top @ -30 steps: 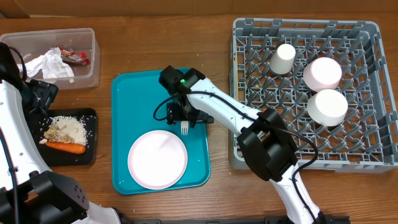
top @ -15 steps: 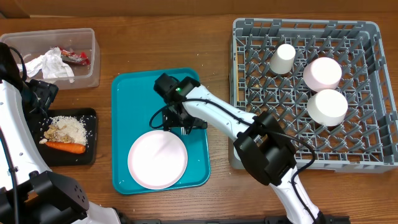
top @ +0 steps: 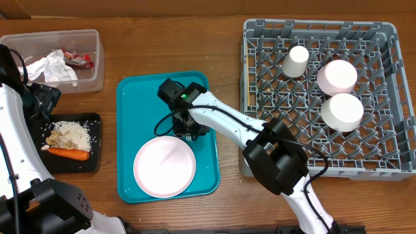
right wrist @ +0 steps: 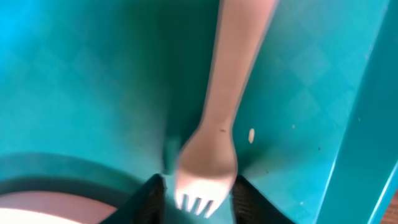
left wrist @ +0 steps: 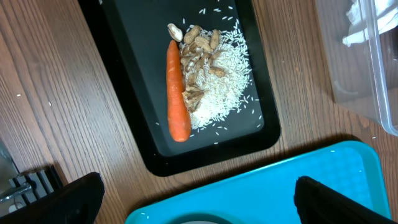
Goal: Sort waste into correct bins and load items into the dishwasher rack
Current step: 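Carry the white fork to the rack's left edge and release it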
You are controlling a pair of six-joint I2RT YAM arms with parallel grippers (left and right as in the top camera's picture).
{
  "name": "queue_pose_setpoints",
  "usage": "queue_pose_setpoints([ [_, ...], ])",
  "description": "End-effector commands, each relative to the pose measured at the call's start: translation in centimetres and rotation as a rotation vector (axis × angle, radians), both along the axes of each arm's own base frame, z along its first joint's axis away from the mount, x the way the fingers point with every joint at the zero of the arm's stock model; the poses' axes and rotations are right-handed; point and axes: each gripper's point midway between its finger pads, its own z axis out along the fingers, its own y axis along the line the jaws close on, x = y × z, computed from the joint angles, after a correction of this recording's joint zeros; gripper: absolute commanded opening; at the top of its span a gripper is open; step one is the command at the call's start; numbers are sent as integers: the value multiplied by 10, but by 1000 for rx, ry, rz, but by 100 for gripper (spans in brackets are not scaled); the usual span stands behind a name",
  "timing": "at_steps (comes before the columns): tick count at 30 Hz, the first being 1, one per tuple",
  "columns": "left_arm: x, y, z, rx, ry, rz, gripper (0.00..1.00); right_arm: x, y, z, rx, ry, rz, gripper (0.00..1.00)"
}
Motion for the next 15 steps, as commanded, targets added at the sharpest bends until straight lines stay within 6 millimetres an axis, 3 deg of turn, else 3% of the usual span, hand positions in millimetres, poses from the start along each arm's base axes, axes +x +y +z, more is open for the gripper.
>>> queue_pose_setpoints([
  [1,0,2,1,14,5,18,100,2,-1,-2,-15,-17,-4,32],
  [15,0,2,1,13,5,18,100,13,-18,4,-38,-10,-11,9],
])
